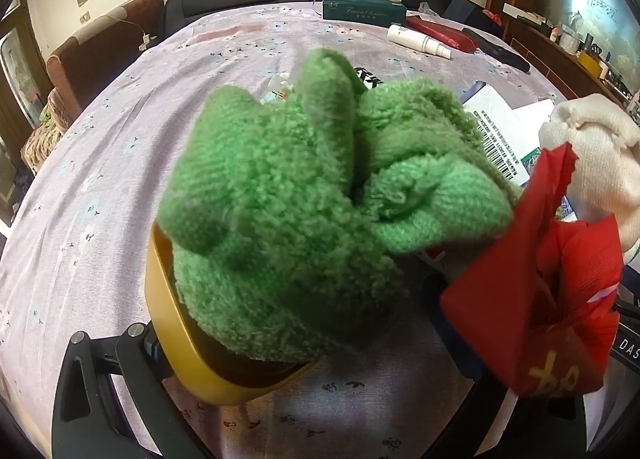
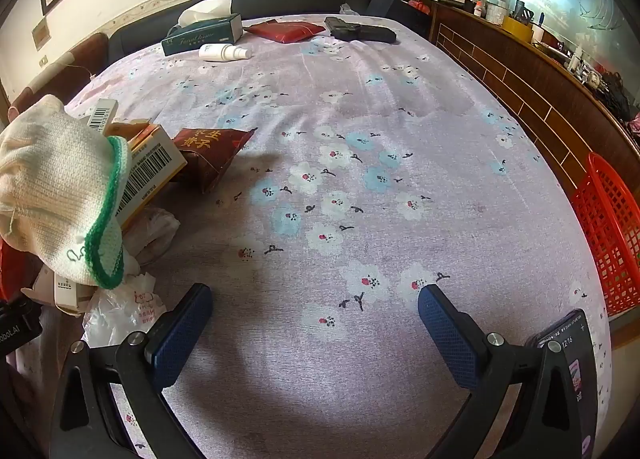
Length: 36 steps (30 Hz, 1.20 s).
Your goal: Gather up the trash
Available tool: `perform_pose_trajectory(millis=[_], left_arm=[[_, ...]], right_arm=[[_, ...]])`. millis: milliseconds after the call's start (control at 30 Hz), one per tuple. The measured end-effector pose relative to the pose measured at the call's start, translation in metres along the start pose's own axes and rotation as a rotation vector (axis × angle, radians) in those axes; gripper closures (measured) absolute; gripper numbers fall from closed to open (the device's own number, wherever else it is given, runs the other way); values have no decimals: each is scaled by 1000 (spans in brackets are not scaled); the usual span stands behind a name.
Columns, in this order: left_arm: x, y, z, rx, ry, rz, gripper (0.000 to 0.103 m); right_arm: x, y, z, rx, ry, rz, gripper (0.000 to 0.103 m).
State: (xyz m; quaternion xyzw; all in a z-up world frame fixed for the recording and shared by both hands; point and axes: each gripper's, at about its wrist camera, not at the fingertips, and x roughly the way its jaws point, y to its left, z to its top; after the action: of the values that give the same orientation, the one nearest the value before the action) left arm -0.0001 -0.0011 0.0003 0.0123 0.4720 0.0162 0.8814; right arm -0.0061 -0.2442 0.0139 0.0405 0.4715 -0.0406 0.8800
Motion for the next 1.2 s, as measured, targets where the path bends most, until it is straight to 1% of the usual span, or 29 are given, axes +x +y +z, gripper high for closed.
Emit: perform_pose_trajectory(millis=[100,200,267,300,367,400,433,467,533,567,633,700,767,800,833,867,933,967,1100,1133,1200], left_arm=[[0,0,0,-14,3,-17,0],[-3,0,-3,-15,-8,-6,0],[-12,-6,-7,21,-46,-1,0],[-21,-7,-6,32,-86,6,0],[-38,-8,-6,27,-140,28,0],[-50,-6,-9,25,-169,11,0],[-58,-5,-12,22,-180,1,0],[-67,-6,-14,17,-193,-2,0],[-85,-5,-22,19,-243,6,0],[-93,-6,-26,25,-264,11,0],[-110,-11,-37,38,-338,30,0],[-129,-15,-53,42,-394,27,0],[-139,-16,-63,20,-445,23,0],[-145,-15,-69,4,-470,5,0],[-147,-15,-74,-10,-481,5,0],[-150,-17,-79,-18,-494,11,0],[-160,-19,-91,-28,-537,41,0],[-163,-21,-97,-20,-552,55,0],[-170,-23,-112,-24,-539,50,0],[-172,-22,-116,-30,-535,44,0],[-175,-22,-120,-26,-532,48,0]], right_arm=[[0,0,0,-4,-2,-5,0],[0,0,0,0,-3,-4,0],[0,0,0,0,-4,-3,0],[0,0,0,-6,-5,-1,0],[0,-3,2,-45,8,29,0],[0,-4,2,-74,29,47,0],[0,-5,3,-90,48,56,0],[-5,-11,1,-91,42,61,1],[-26,-18,-6,-100,-20,71,1],[-35,-19,-10,-113,-42,62,1],[-59,-28,-20,-117,-102,38,1],[-84,-36,-31,-129,-168,28,1],[-105,-38,-41,-131,-234,-8,2],[-114,-43,-44,-123,-260,-17,2],[-125,-47,-51,-109,-285,-16,3],[-134,-51,-56,-97,-306,-15,5],[-147,-53,-69,-91,-347,-25,5],[-152,-53,-75,-86,-363,-27,5],[-164,-54,-95,-95,-387,2,7],[-166,-54,-96,-95,-391,7,9],[-167,-54,-99,-93,-385,28,10]])
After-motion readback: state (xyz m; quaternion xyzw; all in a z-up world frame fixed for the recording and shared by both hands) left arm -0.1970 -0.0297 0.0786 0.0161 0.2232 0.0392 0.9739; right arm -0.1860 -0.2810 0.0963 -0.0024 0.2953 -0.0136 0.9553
